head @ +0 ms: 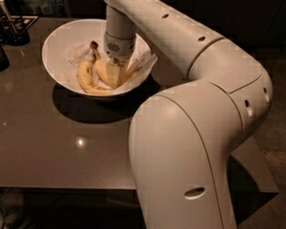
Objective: Pick banana from white bowl
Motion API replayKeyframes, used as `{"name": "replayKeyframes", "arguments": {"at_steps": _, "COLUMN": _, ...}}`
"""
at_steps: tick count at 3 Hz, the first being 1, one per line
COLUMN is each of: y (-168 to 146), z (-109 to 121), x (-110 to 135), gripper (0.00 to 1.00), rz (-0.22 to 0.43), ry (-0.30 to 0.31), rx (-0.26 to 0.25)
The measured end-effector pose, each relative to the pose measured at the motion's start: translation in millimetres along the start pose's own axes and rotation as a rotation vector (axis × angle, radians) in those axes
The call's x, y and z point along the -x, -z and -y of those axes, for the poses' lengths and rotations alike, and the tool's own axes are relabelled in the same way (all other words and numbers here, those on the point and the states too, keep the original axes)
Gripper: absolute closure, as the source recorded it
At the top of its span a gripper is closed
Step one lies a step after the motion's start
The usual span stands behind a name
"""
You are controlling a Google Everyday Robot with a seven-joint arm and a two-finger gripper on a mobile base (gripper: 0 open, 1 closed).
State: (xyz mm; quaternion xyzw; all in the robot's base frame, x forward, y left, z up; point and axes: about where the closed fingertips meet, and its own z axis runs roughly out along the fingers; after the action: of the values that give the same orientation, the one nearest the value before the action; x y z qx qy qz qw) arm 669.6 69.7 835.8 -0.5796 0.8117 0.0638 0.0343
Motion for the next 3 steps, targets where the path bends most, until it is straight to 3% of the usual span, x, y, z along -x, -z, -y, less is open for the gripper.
{"name": "replayKeyframes", "arguments": {"at_steps": 3, "y": 22.3, "z": 2.0, "x": 4.3, "gripper": 1.0, "rz": 0.049, "ry": 0.03, "rx": -0.017}}
